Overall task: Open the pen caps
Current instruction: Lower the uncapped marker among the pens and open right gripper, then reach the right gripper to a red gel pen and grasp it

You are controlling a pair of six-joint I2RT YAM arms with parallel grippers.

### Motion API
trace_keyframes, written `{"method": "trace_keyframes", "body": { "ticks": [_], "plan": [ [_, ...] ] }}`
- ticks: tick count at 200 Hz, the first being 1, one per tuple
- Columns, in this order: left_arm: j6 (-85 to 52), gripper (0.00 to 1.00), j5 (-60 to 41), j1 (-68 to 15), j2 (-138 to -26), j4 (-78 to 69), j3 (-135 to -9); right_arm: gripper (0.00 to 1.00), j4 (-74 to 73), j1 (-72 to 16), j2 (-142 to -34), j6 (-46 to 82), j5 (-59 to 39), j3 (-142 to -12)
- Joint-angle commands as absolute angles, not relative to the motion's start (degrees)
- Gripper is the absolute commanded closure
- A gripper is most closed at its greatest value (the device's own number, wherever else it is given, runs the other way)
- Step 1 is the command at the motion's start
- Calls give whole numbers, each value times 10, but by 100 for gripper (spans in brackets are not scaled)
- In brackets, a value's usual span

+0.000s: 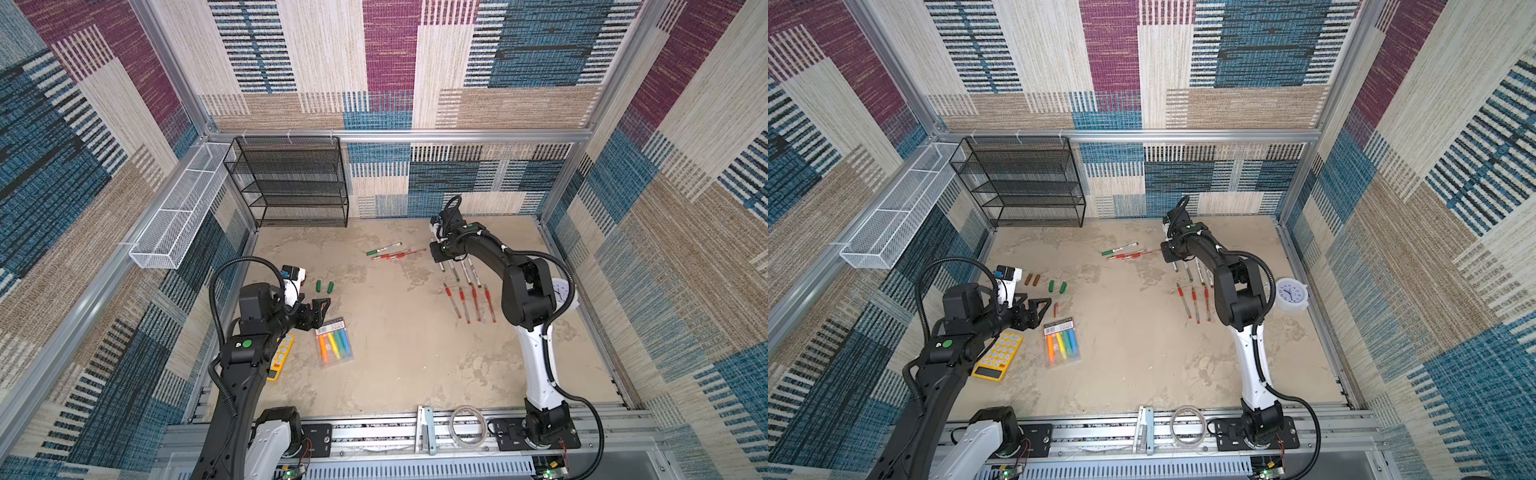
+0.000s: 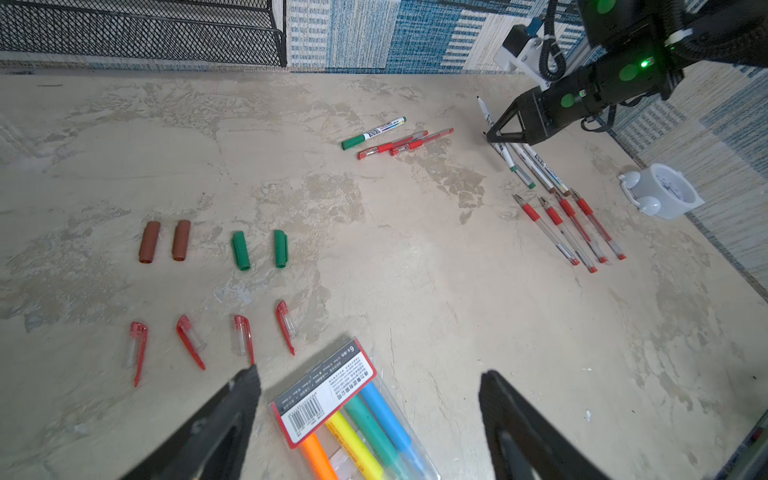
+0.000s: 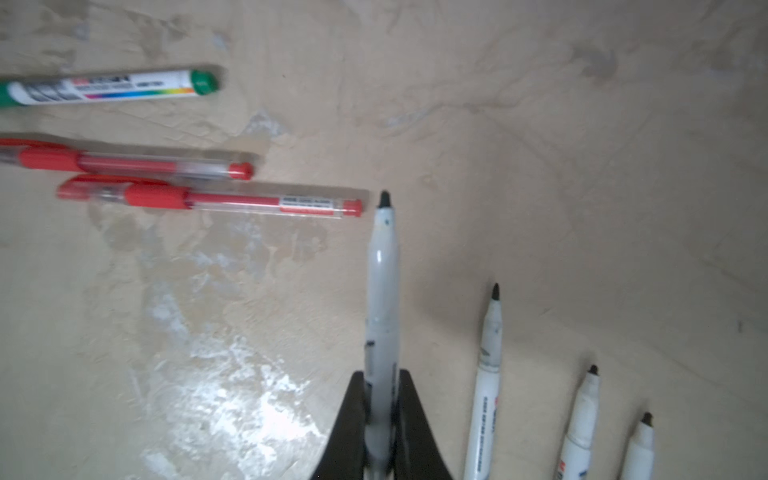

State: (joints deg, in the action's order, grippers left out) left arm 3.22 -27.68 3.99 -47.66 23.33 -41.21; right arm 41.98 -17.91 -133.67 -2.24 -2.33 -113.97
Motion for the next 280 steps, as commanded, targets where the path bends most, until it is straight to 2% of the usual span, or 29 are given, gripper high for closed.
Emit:
{"method": "trace_keyframes", "body": {
  "ticks": [1, 110, 128, 184, 222, 259, 280],
  "plan": [
    [47, 14, -294, 44, -478, 223, -413, 89, 464, -179, -1354, -26, -4, -1165],
    [37, 14, -287, 51, -482, 223, -416, 81, 448, -173, -1349, -14, -10, -1114],
    [35, 14, -295, 51, -476, 215, -412, 76, 440, -171, -1346, -17, -8, -1114],
    [41, 13, -297, 53, -477, 217, -409, 70, 443, -172, -1313, -15, -45, -1137],
    [36, 14, -294, 53, -480, 213, -411, 60, 431, -171, -1335, -14, -109, -1182],
    [36, 14, -290, 54, -486, 220, -418, 50, 464, -172, -1432, 3, -190, -1341],
    [42, 14, -294, 54, -483, 217, -410, 41, 467, -171, -1482, 15, -214, -1419]
  ]
}}
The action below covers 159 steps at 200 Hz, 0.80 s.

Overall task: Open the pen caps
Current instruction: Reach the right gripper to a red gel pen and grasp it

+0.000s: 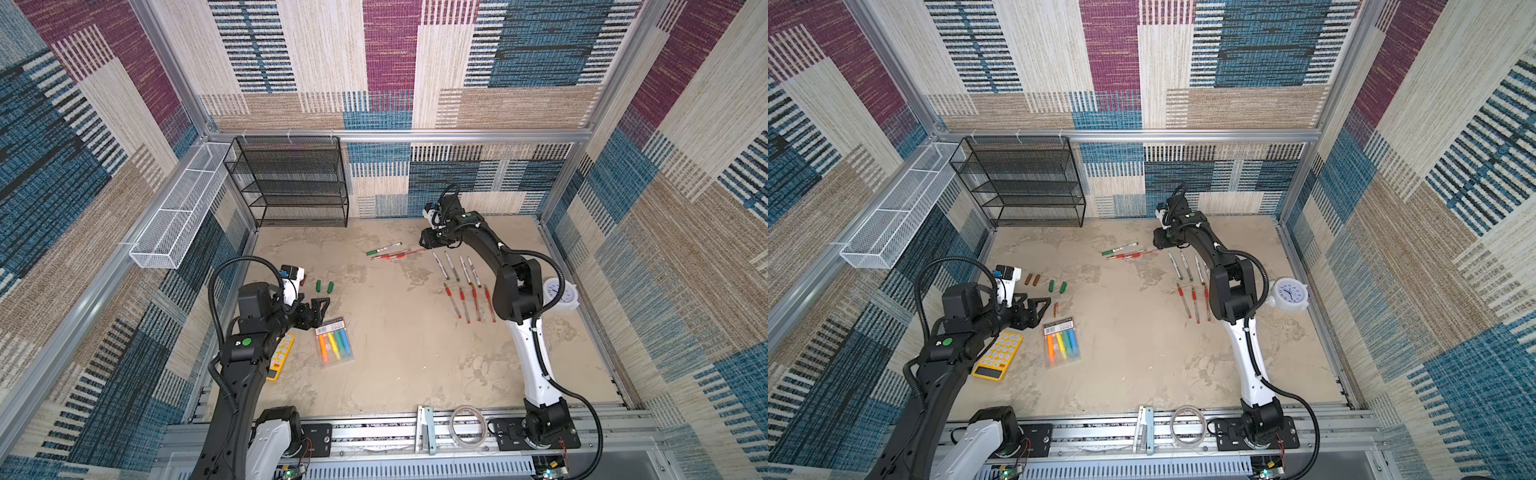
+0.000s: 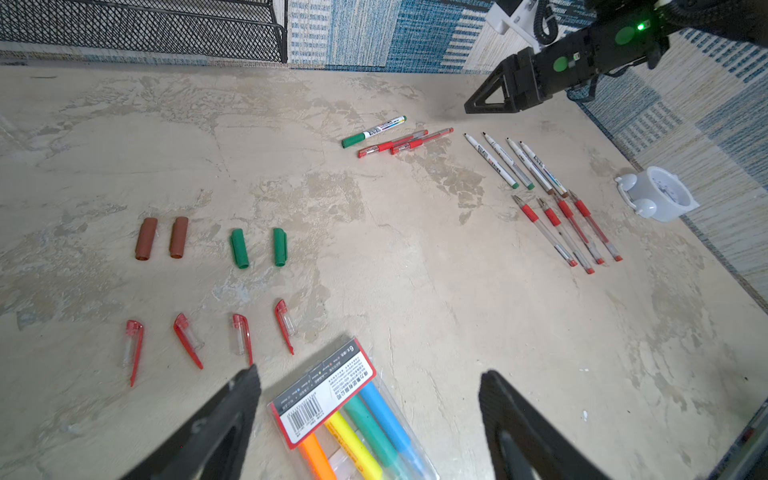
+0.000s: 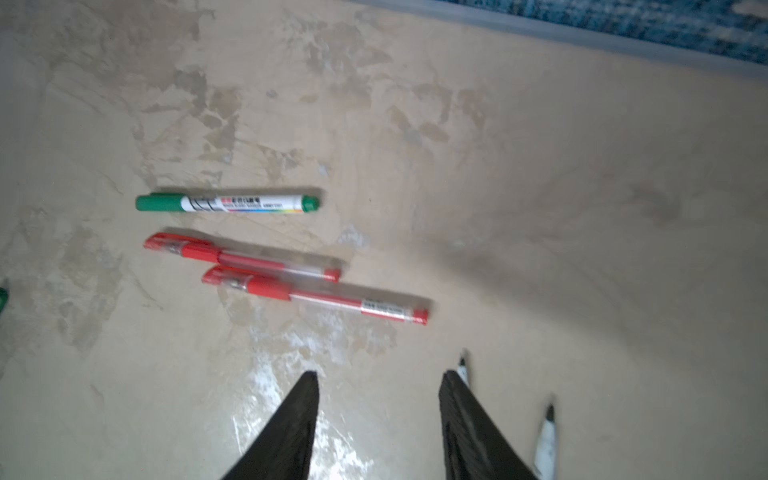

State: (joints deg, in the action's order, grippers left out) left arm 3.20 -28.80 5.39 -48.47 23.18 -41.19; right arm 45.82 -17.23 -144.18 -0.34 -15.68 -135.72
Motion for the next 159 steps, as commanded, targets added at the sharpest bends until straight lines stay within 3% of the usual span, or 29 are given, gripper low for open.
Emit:
{"method": "trace_keyframes", "body": {
  "ticks": [1, 26, 46, 106, 159],
  "plan": [
    [43, 14, -294, 54, -483, 218, -411, 40, 467, -172, -1483, 16, -214, -1423],
    [42, 14, -285, 55, -487, 222, -419, 30, 443, -171, -1511, 33, -253, -1453],
    [46, 14, -291, 57, -485, 217, -411, 28, 419, -170, -1523, 45, -266, -1451],
    [39, 14, -292, 65, -492, 215, -410, 32, 419, -169, -1548, 64, -304, -1445],
    [36, 14, -291, 67, -489, 216, -412, 38, 442, -169, -1499, 28, -289, -1350]
  ]
}}
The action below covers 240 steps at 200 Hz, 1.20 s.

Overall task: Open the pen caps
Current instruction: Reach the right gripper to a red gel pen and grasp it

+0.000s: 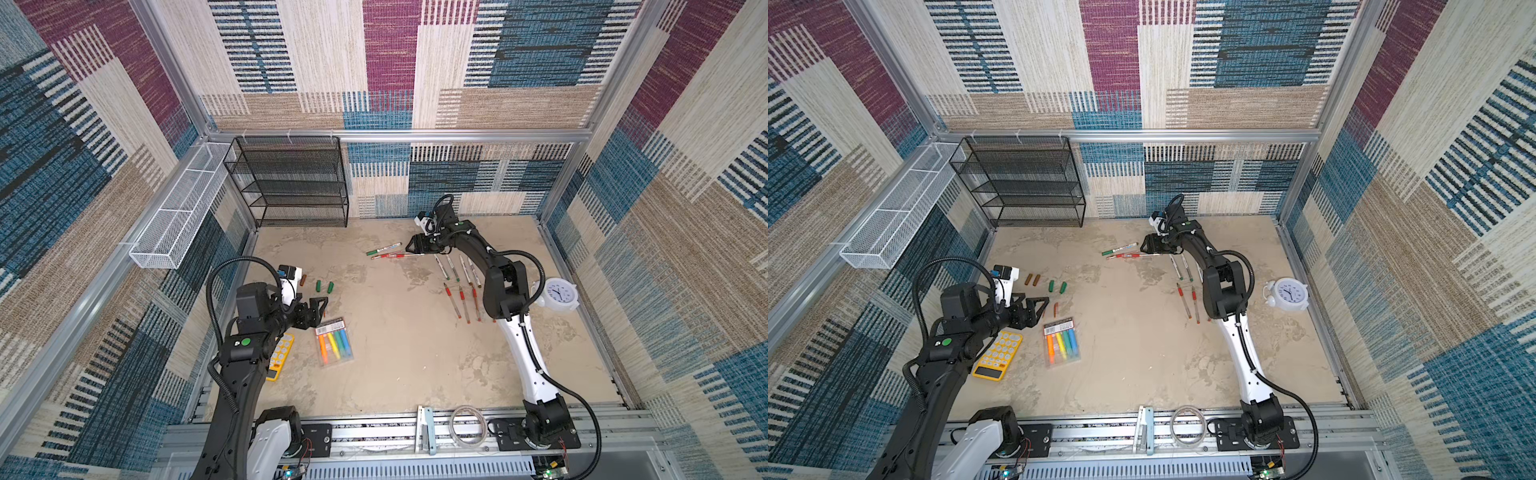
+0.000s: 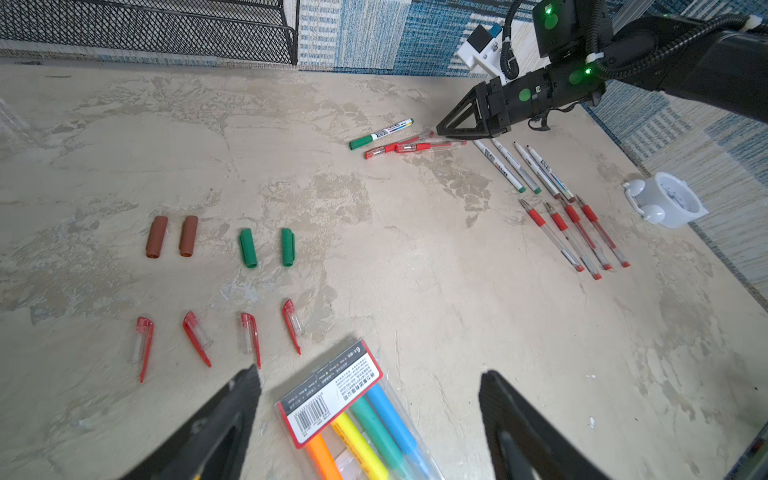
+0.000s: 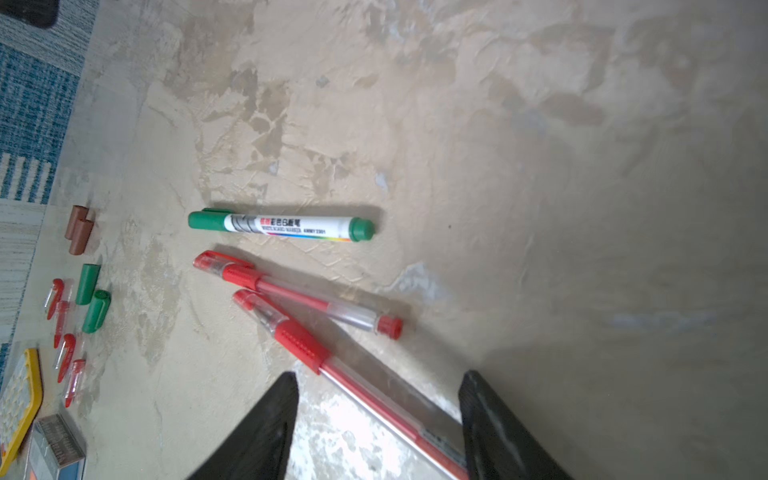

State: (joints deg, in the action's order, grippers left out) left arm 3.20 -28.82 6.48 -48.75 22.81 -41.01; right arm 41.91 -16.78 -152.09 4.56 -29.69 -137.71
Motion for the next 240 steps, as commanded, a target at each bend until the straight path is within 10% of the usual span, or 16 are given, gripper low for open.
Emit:
{"method": "trace_keyframes", "body": {
  "ticks": [1, 115, 240],
  "plan": [
    [35, 14, -291, 66, -489, 215, -413, 38, 442, -169, -1498, 26, -289, -1348],
    [37, 14, -298, 58, -471, 209, -407, 44, 370, -240, -1286, 5, -253, -1004],
    [42, 14, -287, 56, -474, 221, -415, 55, 440, -283, -1373, 52, -75, -1209]
  ]
}}
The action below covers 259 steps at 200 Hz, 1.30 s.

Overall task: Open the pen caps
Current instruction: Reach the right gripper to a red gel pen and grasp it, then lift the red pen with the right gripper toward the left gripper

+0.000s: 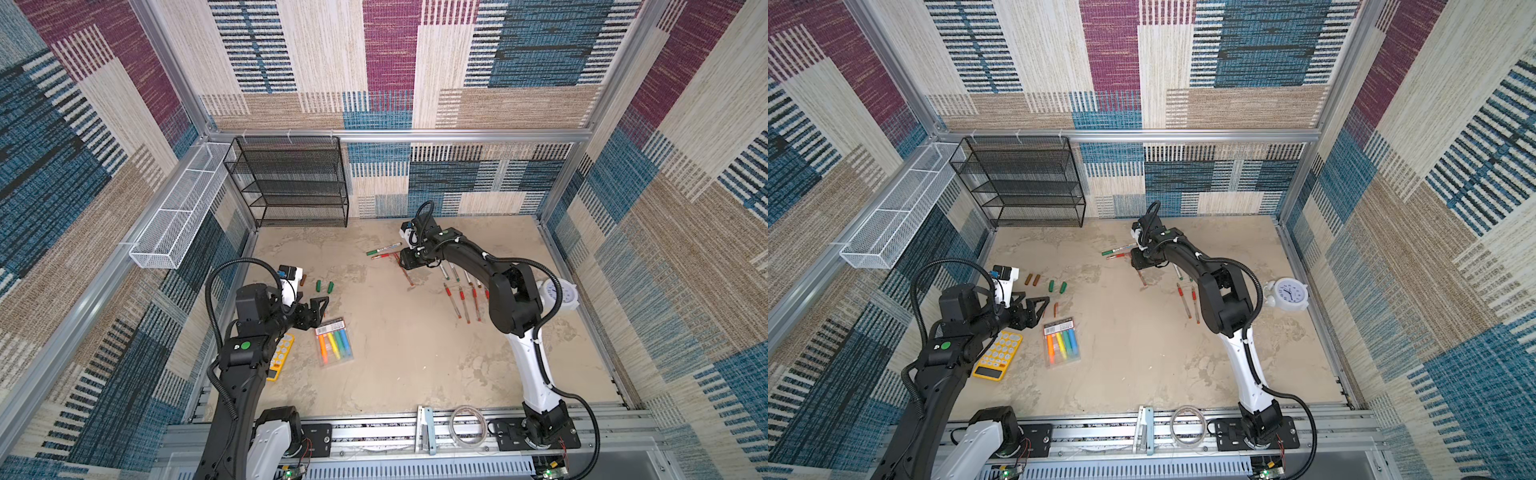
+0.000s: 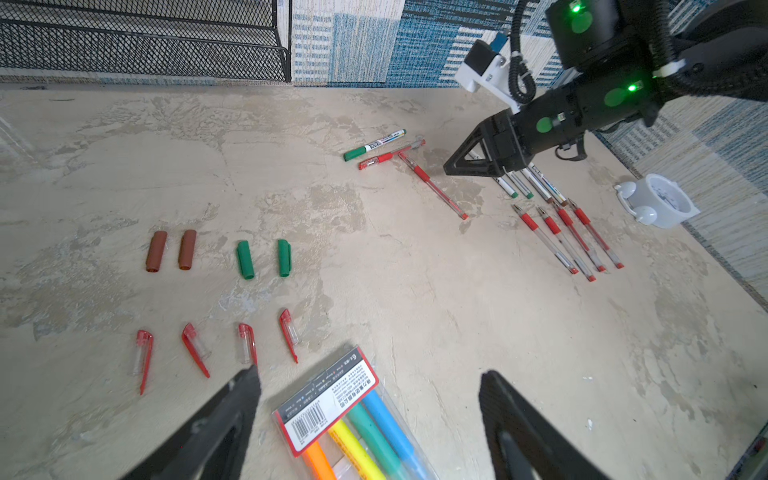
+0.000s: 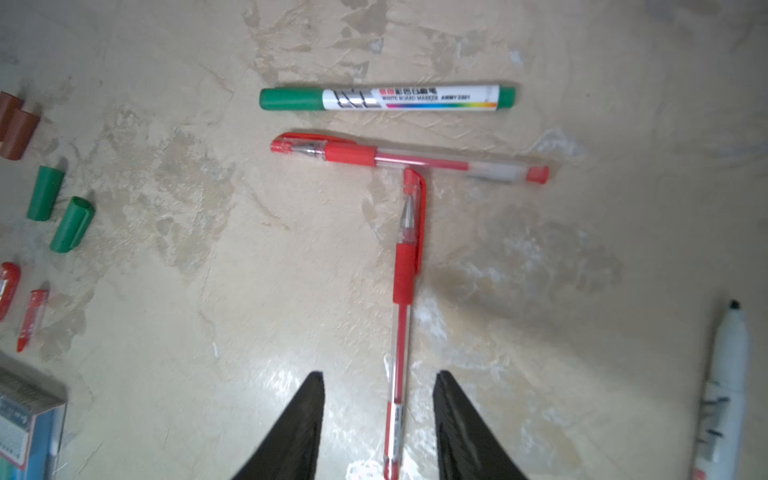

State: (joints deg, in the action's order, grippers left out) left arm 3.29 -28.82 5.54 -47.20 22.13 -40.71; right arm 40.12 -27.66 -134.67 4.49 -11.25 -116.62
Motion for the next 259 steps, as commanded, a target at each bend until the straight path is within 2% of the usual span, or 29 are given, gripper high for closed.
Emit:
{"method": "trace_keyframes", "body": {
  "ticks": [1, 41, 98, 153, 192, 229, 259],
  "plan": [
    [42, 14, -287, 56, -474, 221, -416, 55, 440, -284, -1374, 53, -74, -1210],
    [44, 14, -290, 56, -477, 222, -413, 57, 469, -290, -1415, 60, -49, -1259],
    [39, 14, -289, 55, -479, 220, -417, 59, 491, -311, -1436, 55, -36, -1261],
    [40, 14, -288, 54, -475, 215, -414, 73, 469, -325, -1387, 56, -5, -1160],
    [44, 14, -288, 53, -478, 216, -409, 94, 448, -330, -1338, 68, -7, -1077],
    [43, 14, -298, 52, -479, 212, -404, 99, 391, -342, -1259, 85, -54, -968],
    [29, 14, -319, 51, -480, 202, -405, 99, 307, -359, -1173, 104, -94, -862]
  ]
}}
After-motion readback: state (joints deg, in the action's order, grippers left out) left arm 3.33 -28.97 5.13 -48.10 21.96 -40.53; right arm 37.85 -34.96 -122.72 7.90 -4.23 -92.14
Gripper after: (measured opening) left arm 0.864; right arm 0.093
